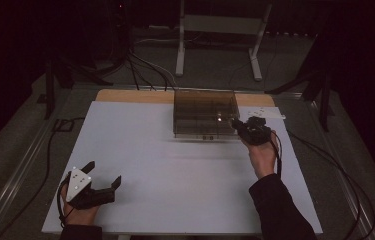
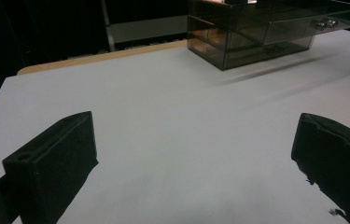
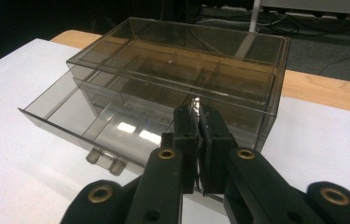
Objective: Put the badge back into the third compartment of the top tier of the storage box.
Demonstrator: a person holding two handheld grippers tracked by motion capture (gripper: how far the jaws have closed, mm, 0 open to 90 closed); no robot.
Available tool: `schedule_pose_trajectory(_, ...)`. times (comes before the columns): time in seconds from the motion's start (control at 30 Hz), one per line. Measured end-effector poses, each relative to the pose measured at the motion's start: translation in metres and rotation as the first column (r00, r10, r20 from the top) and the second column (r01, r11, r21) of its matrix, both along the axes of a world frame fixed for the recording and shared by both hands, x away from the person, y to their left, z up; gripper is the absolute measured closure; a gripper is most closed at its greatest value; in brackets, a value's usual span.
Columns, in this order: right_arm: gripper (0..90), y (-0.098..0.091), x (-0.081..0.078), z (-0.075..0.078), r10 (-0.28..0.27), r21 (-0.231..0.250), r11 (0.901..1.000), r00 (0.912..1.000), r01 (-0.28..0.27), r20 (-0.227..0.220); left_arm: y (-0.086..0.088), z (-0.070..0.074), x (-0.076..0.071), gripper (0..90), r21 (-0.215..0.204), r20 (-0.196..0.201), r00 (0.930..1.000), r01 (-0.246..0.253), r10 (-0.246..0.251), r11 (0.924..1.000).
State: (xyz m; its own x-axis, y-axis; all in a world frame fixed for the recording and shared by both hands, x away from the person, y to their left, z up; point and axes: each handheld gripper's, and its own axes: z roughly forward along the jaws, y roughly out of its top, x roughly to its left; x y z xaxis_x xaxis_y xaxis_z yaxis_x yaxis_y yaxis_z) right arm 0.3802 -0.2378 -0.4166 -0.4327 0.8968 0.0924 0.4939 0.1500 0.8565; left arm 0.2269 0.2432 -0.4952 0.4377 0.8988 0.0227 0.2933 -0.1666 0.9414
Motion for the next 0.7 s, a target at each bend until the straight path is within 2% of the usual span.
schedule_pose_trajectory(0.7, 87.8, 0.003, 0.011, -0.011, -0.021, 0.01, 0.9997, 0.9997, 0.021, -0.015, 0.0, 0.0, 0.0, 0.9, 0.003, 0.003, 1.0, 0.001, -0.001, 1.0)
